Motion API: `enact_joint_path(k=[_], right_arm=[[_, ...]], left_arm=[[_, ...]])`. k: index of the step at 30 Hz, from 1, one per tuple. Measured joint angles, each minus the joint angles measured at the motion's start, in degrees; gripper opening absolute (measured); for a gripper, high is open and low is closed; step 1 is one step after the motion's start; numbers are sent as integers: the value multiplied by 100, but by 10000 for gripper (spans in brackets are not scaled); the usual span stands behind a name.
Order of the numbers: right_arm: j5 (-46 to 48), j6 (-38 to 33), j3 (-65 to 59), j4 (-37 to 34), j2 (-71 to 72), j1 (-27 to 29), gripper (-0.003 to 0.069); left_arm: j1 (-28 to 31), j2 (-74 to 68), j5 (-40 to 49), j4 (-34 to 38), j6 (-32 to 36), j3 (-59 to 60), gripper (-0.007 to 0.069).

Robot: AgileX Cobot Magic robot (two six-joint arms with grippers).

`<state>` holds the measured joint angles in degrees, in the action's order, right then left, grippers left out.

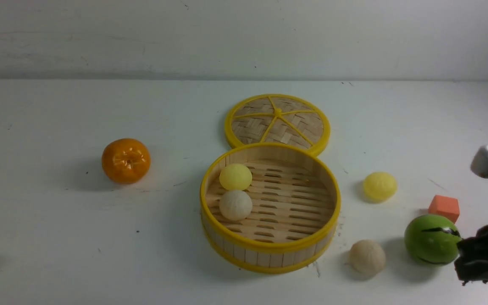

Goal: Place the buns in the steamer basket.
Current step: Use the right arm to grab a steamed stuffed bun

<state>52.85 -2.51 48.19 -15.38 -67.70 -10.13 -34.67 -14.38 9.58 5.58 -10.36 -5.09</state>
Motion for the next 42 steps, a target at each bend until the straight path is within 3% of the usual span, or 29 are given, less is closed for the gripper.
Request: enact_joint_path(k=[10, 22, 31, 42], right_arm=[[-790, 30, 794, 296, -1649, -1216, 241], [-814, 251, 1597, 684, -2947, -1216, 256], [-868, 594, 1665, 1160, -3246, -1216, 274], [-1129, 658, 1678, 1165, -3357, -1216, 274]], left_arm=[[0, 0, 0, 0, 0, 0, -11], [0, 0, 0, 0, 0, 0, -1], [0, 0, 5, 0, 0, 0, 8], [0, 0, 5, 0, 0, 0, 18]])
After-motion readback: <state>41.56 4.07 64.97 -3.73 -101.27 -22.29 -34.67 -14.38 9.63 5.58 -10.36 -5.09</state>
